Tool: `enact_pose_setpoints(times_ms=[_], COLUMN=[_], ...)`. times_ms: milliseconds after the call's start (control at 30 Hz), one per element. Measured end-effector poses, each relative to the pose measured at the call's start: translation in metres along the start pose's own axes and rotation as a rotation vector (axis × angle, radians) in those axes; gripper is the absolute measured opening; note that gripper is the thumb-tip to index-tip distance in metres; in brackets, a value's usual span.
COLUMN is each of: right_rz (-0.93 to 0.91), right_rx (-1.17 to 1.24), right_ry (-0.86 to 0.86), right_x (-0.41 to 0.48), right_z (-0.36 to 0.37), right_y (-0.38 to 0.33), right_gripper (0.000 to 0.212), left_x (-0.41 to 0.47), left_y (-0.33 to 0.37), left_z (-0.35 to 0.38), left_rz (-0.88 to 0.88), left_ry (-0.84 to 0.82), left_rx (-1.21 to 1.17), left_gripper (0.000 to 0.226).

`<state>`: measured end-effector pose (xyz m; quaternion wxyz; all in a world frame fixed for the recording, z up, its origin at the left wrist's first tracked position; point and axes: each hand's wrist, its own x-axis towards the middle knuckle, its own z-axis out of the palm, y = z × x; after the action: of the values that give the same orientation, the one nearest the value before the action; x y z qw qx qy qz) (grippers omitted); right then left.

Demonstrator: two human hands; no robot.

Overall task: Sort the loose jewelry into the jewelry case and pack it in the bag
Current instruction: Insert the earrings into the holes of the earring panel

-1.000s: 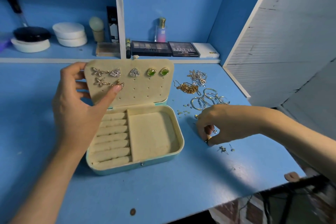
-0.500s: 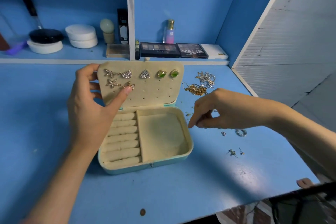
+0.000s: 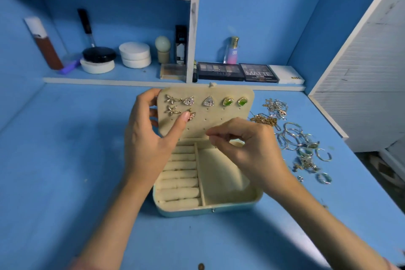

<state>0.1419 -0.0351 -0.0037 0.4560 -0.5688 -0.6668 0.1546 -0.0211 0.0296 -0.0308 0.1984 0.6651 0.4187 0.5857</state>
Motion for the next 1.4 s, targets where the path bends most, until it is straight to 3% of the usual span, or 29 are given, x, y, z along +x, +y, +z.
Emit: enact_pose_setpoints(times_ms=[233, 567, 867, 1000, 1400], right_rz=[0.060, -0.068, 0.009, 0.052, 0.051], right_rx=[0.125, 0.086, 0.199, 0.259, 0.285], right_ry=[0.145, 0.332, 0.329, 0.317, 0.315], right_x=[0.005, 0.006, 0.006, 0.005, 0.004], right_z=[0.021, 0.031, 0.031, 0.030, 0.029], right_y=[-0.007, -0.004, -0.001, -0.004, -0.005], right_gripper=[0.032, 0.015, 0.020, 0.011, 0.016], left_x=[0.000, 0.000, 0.001, 0.000, 0.000], left_y=[0.000, 0.004, 0.005, 0.006, 0.004], left_z=[-0.001, -0.001, -0.001, -0.001, -0.001], left_rz=[0.013, 0.038, 0.044, 0.038, 0.031], left_ry=[-0.013, -0.022, -0.025, -0.027, -0.033], left_rx=[0.000, -0.027, -0.044, -0.053, -0.057], left_gripper=[0.039, 0.028, 0.027, 0.027, 0.028])
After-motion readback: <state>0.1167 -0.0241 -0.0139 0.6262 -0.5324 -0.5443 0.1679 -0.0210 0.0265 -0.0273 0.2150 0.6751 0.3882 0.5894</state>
